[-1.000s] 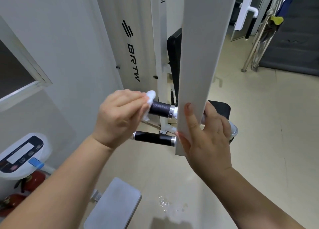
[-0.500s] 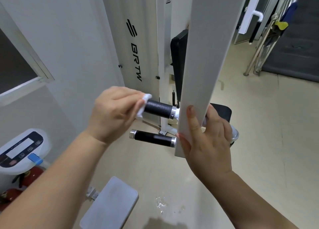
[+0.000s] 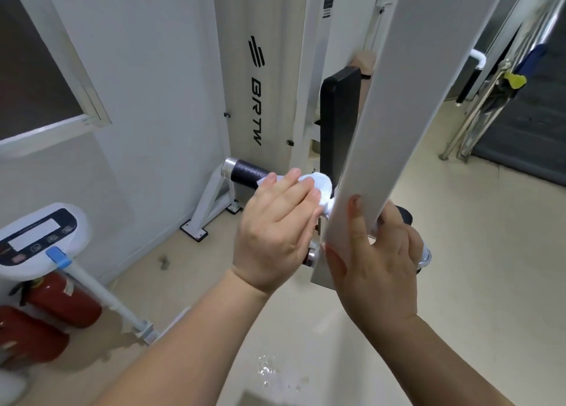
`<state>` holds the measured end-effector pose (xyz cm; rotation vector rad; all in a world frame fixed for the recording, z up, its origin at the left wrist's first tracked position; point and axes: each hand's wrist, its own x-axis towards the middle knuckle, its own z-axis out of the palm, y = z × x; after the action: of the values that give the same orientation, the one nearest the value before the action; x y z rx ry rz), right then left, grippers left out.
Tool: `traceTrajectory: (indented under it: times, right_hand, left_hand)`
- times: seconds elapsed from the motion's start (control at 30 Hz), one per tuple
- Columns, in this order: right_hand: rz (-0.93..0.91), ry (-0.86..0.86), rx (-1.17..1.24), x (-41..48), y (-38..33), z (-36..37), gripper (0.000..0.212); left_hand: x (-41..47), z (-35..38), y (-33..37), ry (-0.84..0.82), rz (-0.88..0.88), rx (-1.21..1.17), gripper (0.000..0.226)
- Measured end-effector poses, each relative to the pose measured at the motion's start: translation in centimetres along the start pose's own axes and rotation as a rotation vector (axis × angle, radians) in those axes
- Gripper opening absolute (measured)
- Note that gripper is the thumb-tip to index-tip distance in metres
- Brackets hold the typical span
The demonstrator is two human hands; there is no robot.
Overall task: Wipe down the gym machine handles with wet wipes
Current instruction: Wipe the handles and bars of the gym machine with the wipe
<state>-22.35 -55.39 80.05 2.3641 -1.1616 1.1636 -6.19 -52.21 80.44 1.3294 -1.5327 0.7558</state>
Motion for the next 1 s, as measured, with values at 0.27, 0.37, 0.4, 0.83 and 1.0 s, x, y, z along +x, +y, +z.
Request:
traceTrajectory:
  times: [0.27, 0.37, 0.4, 0.83, 1.0]
  right_hand:
    - [-0.056, -0.033, 0.061, -0.2, 0.6, -0.6, 0.084]
    - [-0.075, -0.03, 0.063, -0.3, 0.7, -0.6, 0.084]
    - [-0.078, -0.041, 0.058, -0.3, 0.9, -0.5, 0.086]
    - [-0.044, -0.087, 0.063, -0.4, 0.6, -0.5, 0.082]
    - [-0.044, -0.111, 0.023, -0.7, 0.3, -0.6, 0.088]
  left_hand:
    - [-0.3, 2.3, 3.8, 0.252, -0.575, -0.051, 0.033]
    - [1.2, 3.0, 4.9, 0.354, -0.749, -0.093, 0.035]
    - [1.5, 3.0, 4.8, 0.36, -0.77, -0.084, 0.034]
    - [-2.0, 2.1, 4.4, 0.278, -0.409, 0.166, 0.021]
    - [0.7, 0.2, 1.2, 0.409, -0.562, 0.232, 0.01]
